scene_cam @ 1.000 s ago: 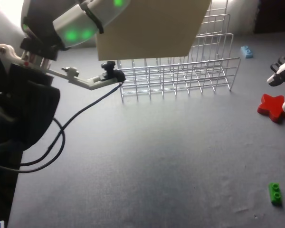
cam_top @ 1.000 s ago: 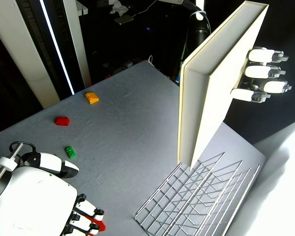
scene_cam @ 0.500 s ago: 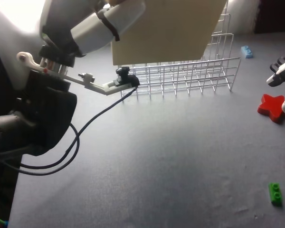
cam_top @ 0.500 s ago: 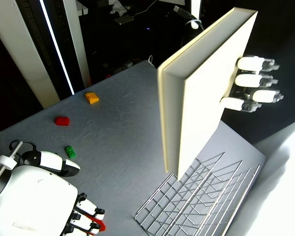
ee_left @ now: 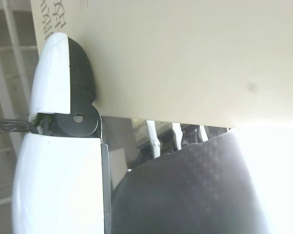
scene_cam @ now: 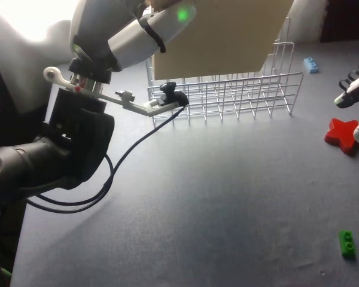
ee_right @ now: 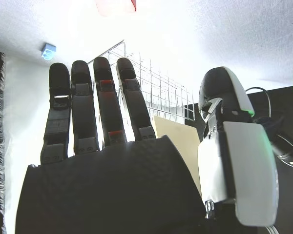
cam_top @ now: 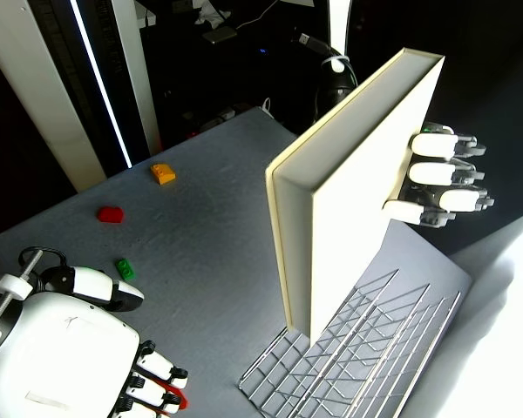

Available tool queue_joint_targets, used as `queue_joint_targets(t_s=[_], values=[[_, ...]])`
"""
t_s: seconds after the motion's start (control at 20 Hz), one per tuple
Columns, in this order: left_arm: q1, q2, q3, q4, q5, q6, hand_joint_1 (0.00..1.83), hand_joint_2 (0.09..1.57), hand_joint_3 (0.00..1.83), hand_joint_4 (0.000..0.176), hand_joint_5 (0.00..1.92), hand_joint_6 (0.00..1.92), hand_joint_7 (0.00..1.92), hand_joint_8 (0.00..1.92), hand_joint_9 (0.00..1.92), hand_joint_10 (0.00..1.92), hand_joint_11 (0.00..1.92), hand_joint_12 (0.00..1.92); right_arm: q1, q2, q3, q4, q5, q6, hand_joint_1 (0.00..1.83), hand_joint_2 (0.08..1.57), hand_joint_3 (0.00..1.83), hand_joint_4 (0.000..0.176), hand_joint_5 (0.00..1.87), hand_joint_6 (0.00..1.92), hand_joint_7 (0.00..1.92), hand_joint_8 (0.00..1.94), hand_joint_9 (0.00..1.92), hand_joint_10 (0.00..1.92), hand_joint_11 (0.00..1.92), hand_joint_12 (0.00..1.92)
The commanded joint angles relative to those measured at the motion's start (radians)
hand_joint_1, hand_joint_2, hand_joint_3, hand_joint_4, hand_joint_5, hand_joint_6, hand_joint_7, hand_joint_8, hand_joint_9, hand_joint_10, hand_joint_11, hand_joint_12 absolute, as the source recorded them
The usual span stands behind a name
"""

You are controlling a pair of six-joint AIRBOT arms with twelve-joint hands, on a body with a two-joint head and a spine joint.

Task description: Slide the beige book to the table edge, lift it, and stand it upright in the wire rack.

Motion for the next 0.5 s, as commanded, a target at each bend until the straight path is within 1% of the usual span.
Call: queue_joint_targets(t_s=[0.0,0.2,0.35,0.45], values=[[-0.013,-0.001,0.013,-0.015,-0.106,-0.023,1.47,1.24,0.0,0.0,0.72,1.37,0.52,1.37,0.59,1.47,0.72,1.59,0.008,0.003,0.003,-0.035,-0.075,-0.003,0.09,1.18,0.0,0.0,0.25,0.0,0.25,0.0,0.24,0.0,0.0,0.73],[-0.012,-0.027,0.036,-0.035,-0.102,-0.025,1.47,1.24,0.0,0.0,0.7,1.38,0.53,1.36,0.6,1.47,0.72,1.61,0.007,0.001,0.003,-0.035,-0.073,-0.003,0.13,1.17,0.0,0.0,0.26,0.0,0.26,0.0,0.26,0.0,0.0,0.73],[-0.004,-0.039,0.032,-0.039,-0.102,-0.026,1.47,1.23,0.0,0.0,0.72,1.35,0.55,1.34,0.64,1.42,0.75,1.57,0.006,0.0,0.003,-0.035,-0.073,-0.003,0.13,1.17,0.0,0.0,0.25,0.0,0.24,0.0,0.23,0.0,0.0,0.7],[-0.003,-0.053,0.039,-0.051,-0.103,-0.022,1.47,1.24,0.0,0.0,0.7,1.38,0.53,1.36,0.61,1.46,0.73,1.59,0.005,0.0,0.003,-0.035,-0.072,-0.003,0.13,1.17,0.0,0.0,0.25,0.0,0.24,0.0,0.24,0.0,0.0,0.74]])
